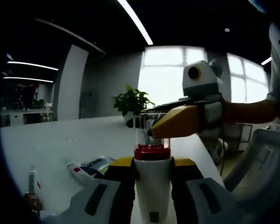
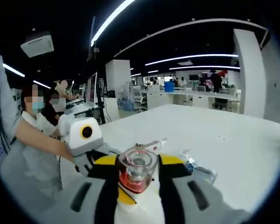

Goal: Arrange the skincare products in the storage area until every visible bottle or jar stands upright without overlapping.

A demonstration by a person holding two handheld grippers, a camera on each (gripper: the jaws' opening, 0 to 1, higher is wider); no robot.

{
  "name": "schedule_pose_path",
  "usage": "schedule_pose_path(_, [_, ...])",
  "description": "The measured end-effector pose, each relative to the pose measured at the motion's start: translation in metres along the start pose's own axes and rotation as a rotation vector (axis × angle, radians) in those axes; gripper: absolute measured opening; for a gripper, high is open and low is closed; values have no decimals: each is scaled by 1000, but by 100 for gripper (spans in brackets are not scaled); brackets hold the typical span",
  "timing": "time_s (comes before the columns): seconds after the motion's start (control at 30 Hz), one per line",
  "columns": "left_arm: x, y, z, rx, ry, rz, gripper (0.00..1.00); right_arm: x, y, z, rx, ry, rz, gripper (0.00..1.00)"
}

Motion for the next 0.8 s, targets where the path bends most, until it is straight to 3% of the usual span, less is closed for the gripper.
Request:
schedule_pose_path(0.47, [2,1,5,4,-1,7,26,12,-4,-9,-12,-17,32,30])
schedule_pose_path(0.57, [3,1,4,30,-4,-5,26,14,-4,-10,2,-6,87,29])
schedule_pose_path(0.8, [1,0,-2,113,-3,-33,27,12,-3,-5,20,34,98,29])
Point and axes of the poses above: the point that each gripper's makers call its tool centre point, and the gripper's own axes: z roughly backward along the fingers, x roughly to its left, y roughly out of its underside, the point moved 5 cm from there along z, roughly backward along the fingers, and after that the axes turned 3 degrees about x, right-handed, at the moved point
